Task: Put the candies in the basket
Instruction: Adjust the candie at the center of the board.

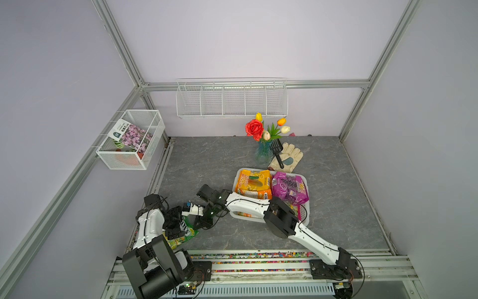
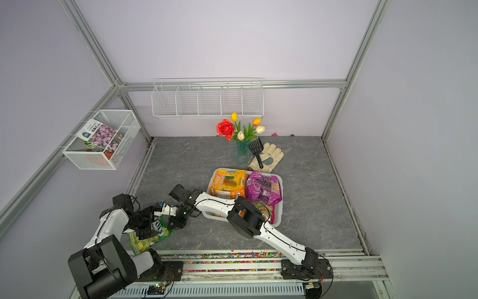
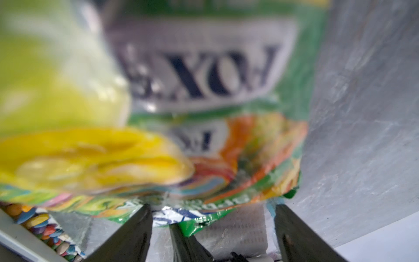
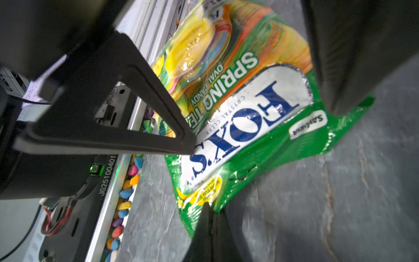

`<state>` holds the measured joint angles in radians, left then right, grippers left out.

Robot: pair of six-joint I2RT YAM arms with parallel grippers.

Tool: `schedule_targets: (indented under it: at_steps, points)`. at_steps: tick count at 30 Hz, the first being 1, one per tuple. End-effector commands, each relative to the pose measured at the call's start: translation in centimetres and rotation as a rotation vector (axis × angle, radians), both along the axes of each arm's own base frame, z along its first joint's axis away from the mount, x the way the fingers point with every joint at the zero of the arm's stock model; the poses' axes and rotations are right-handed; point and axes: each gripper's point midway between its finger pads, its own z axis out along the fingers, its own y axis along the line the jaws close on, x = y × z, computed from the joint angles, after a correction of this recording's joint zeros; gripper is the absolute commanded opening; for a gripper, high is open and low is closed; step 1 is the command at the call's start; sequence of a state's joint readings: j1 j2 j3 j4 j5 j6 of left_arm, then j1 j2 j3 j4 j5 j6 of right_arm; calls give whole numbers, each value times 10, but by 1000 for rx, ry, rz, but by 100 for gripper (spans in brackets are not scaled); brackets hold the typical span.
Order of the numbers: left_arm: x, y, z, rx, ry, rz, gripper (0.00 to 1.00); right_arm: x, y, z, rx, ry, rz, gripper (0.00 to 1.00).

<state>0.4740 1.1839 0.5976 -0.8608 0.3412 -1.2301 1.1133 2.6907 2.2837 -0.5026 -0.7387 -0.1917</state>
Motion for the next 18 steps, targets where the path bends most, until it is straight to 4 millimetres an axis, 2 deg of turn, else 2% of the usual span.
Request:
schedule_targets:
  at_steps: [1,6,9,12,18]
  points:
    - [3,-4,20,-19,-14,-48,88,3,-4,7,3,-47,-19,0]
    - [15,7,43,48,-63,-81,90,17,-17,34,-8,-148,-79,0]
    - [33,18,60,120,-140,-171,98,23,-29,56,-2,-204,-113,0]
    - [46,26,75,185,-184,-245,100,24,-43,74,1,-257,-133,0]
    - [53,18,70,154,-226,-280,100,37,-64,118,-33,-350,-197,0]
